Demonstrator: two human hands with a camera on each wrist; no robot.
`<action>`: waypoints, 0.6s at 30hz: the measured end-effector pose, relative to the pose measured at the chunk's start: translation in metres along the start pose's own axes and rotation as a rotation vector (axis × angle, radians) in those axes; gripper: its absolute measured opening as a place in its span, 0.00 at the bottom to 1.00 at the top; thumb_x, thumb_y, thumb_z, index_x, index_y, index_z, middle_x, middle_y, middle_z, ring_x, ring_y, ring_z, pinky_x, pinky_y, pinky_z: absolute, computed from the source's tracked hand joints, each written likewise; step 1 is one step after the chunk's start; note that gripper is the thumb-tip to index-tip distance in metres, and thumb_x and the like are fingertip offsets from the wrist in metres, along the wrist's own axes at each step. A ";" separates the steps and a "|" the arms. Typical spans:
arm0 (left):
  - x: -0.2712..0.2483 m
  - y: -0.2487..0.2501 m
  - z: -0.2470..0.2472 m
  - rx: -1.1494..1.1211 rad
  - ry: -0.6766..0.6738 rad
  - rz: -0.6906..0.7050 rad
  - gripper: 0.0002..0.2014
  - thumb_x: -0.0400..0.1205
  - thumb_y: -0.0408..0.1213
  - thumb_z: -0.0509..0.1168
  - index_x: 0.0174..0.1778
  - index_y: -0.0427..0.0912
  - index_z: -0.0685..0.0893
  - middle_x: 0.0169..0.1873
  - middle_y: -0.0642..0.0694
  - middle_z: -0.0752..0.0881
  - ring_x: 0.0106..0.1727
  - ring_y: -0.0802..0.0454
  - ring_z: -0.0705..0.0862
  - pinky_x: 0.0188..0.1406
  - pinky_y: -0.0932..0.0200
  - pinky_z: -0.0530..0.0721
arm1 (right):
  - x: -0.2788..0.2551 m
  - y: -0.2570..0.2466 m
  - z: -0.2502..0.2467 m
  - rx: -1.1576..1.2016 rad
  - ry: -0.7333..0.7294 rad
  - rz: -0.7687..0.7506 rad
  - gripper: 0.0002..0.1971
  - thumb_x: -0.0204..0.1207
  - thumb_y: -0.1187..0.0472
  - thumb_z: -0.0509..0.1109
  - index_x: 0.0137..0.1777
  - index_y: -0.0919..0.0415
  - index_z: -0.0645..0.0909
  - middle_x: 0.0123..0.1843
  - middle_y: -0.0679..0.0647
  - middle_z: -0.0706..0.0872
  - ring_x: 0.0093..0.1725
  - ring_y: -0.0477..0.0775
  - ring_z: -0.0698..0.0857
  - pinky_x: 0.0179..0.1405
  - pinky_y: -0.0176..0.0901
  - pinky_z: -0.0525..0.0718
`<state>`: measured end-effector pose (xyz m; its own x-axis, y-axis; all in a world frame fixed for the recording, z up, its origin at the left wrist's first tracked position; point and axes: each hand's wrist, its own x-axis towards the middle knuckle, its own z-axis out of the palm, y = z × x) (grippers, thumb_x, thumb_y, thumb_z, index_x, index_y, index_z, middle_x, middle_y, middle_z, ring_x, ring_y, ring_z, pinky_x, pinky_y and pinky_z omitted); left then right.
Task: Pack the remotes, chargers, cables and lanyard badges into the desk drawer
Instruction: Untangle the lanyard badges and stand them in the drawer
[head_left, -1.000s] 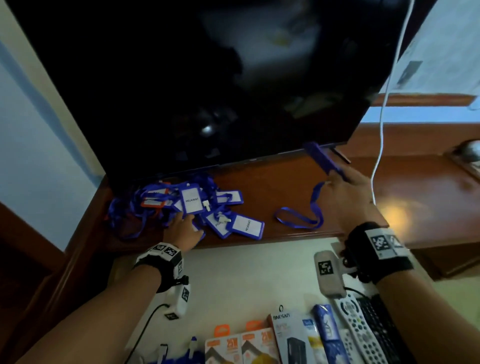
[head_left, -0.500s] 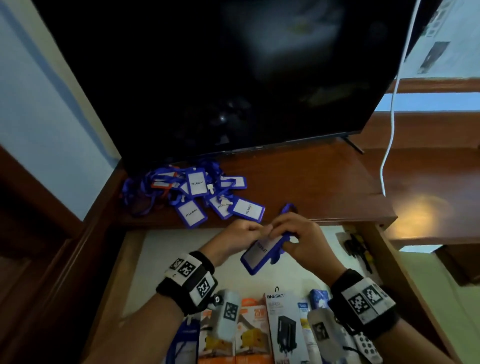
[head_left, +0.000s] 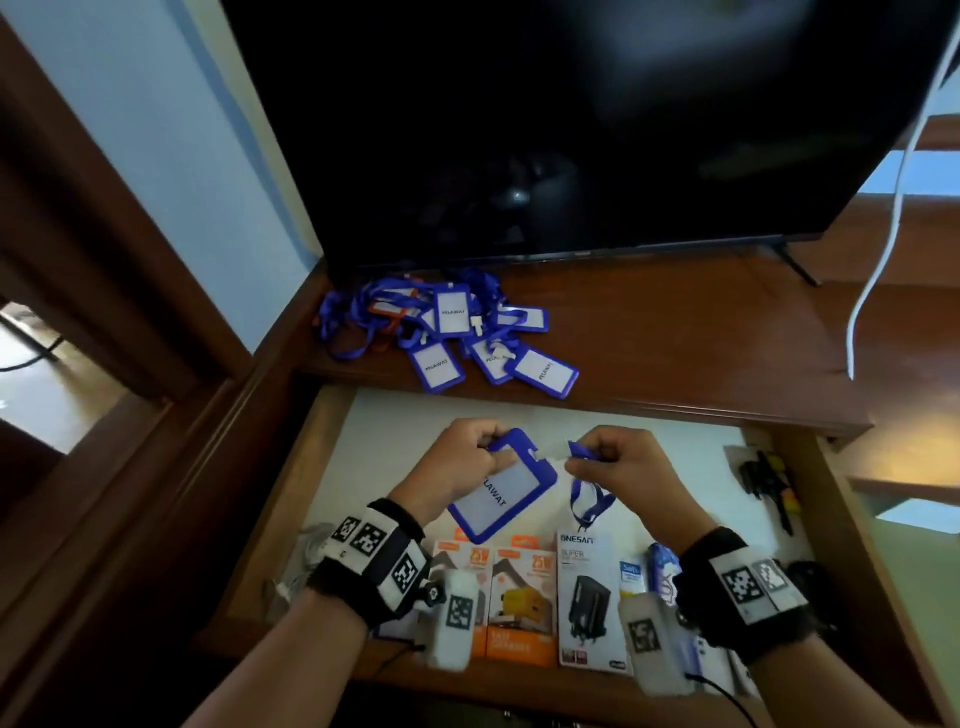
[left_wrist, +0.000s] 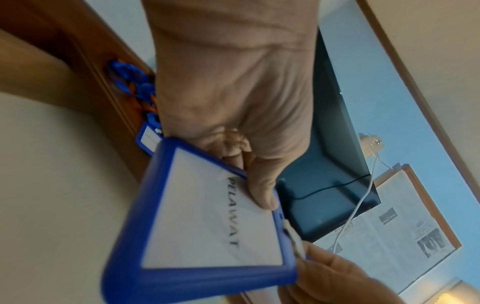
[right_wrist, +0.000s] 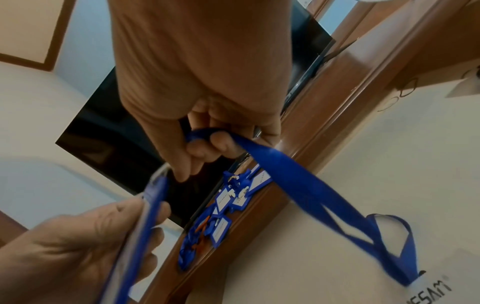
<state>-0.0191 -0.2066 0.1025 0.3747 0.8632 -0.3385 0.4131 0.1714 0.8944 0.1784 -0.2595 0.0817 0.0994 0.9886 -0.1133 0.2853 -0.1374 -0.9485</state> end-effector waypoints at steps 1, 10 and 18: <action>-0.002 -0.001 -0.001 -0.027 0.032 -0.005 0.05 0.82 0.30 0.66 0.48 0.44 0.85 0.41 0.44 0.88 0.36 0.51 0.85 0.36 0.58 0.82 | -0.002 -0.003 0.004 0.050 -0.002 -0.007 0.07 0.74 0.69 0.73 0.35 0.64 0.81 0.27 0.54 0.76 0.27 0.48 0.71 0.29 0.38 0.70; -0.015 0.006 -0.010 -0.558 0.240 0.010 0.07 0.84 0.29 0.61 0.52 0.42 0.83 0.44 0.43 0.89 0.41 0.45 0.87 0.42 0.46 0.87 | -0.018 -0.043 0.073 0.327 0.056 -0.105 0.09 0.84 0.66 0.61 0.61 0.60 0.76 0.41 0.46 0.83 0.35 0.34 0.82 0.32 0.28 0.80; -0.029 0.008 -0.045 -0.342 0.114 0.224 0.20 0.80 0.25 0.65 0.63 0.52 0.76 0.59 0.46 0.81 0.57 0.53 0.83 0.50 0.59 0.85 | -0.020 -0.052 0.100 0.144 0.052 -0.109 0.05 0.84 0.58 0.61 0.53 0.51 0.79 0.48 0.52 0.88 0.46 0.54 0.87 0.40 0.40 0.85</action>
<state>-0.0640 -0.2087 0.1327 0.3216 0.9408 -0.1072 0.0257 0.1045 0.9942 0.0657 -0.2663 0.1037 0.1259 0.9920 0.0046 0.1577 -0.0154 -0.9874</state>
